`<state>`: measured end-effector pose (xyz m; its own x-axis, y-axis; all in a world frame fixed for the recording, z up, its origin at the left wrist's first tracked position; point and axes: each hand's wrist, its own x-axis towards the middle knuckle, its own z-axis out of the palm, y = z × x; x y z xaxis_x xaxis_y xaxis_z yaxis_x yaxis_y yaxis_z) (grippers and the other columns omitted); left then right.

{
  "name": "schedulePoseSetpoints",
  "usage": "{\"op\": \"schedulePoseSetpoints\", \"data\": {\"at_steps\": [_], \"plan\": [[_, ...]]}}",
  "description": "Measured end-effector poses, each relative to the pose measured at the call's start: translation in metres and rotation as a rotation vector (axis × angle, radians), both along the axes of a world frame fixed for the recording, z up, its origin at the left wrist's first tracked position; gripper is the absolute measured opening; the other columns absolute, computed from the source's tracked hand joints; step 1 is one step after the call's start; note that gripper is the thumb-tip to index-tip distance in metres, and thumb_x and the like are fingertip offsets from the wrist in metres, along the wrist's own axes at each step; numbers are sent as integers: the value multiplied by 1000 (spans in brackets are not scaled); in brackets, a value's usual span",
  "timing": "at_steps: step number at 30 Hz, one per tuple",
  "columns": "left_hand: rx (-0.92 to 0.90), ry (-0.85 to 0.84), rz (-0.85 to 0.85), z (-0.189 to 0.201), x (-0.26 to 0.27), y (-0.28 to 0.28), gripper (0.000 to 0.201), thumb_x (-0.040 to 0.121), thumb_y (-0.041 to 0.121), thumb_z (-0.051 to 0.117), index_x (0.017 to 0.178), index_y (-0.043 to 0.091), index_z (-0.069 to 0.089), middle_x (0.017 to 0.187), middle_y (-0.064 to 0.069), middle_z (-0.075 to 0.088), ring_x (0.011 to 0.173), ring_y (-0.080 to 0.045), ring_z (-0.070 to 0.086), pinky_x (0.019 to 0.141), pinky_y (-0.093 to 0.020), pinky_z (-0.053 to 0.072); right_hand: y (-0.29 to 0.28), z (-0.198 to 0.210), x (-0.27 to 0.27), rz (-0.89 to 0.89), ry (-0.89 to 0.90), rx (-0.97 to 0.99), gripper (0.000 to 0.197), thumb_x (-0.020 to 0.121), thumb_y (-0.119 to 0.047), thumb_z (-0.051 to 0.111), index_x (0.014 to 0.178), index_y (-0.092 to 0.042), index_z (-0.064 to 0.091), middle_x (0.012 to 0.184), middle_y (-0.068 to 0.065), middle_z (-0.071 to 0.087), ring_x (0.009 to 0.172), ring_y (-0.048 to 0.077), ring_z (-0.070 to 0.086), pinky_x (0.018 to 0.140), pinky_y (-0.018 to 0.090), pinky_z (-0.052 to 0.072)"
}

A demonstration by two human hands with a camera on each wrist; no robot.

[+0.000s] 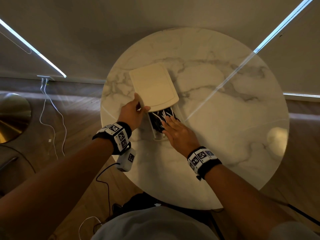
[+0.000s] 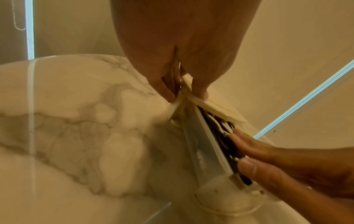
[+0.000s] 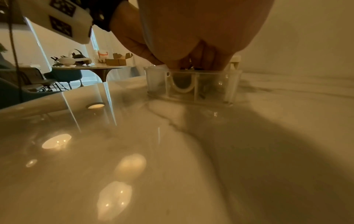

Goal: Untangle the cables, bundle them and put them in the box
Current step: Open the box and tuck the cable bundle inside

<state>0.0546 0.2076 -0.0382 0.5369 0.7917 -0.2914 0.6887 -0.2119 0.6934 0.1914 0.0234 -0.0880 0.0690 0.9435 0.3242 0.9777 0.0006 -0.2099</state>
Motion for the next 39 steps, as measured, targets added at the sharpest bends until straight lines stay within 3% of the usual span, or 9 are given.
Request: {"op": "schedulePoseSetpoints", "data": {"at_steps": [1,3,5,9,12,16,21,27,39], "plan": [[5,4,-5,0,0,0,71,98,39,55,155,12,21,137,-9,58,123,-22,57,89,-13,36,5,0,-1,-15,8,-8,35,95,-20,61,121,0,71,126,22,69,117,34,68,102,40,50],[0,-1,-6,-1,-1,0,71,98,37,56,155,12,22,137,-8,58,122,-20,58,87,-9,36,15,1,-1,-24,22,-40,36,87,-12,73,121,2,71,126,24,68,115,37,68,99,43,53],[-9,-6,2,-2,-1,0,72,97,36,57,155,11,21,138,-8,57,122,-20,58,89,-12,39,22,1,0,-25,54,-75,42,80,-6,80,121,2,71,126,25,68,115,39,68,97,46,54],[4,26,-18,0,1,1,75,97,40,57,155,10,20,139,-10,55,121,-23,58,98,-26,43,9,6,4,15,199,-50,44,97,-25,62,132,2,63,139,23,60,131,35,57,110,43,47],[-11,31,-5,2,1,1,76,95,44,57,155,14,20,137,-8,58,119,-22,59,98,-26,42,-16,7,16,62,217,-24,48,95,-28,66,134,-1,63,143,19,58,135,31,54,114,40,42],[-5,78,-26,4,0,0,75,98,45,52,156,14,16,135,-10,60,121,-26,56,96,-24,38,-29,-1,27,86,108,16,23,93,-8,62,111,-5,75,122,15,71,114,31,68,102,38,48],[33,157,-80,4,0,7,77,97,50,49,156,12,16,131,-13,60,120,-30,56,98,-30,40,-10,-1,30,104,136,1,18,88,-5,61,98,-9,76,102,10,75,94,31,71,86,43,54],[19,163,-81,1,1,10,77,96,51,51,156,15,18,134,-11,59,122,-29,55,100,-31,41,24,12,30,-61,203,2,5,84,-2,72,86,-7,72,86,9,71,79,32,65,76,41,53],[-15,157,-86,3,-1,14,77,94,51,55,155,15,23,132,-9,61,122,-26,55,92,-20,37,50,34,26,-354,308,-25,19,74,-19,84,82,-12,69,97,8,61,89,30,59,79,41,48]]}}
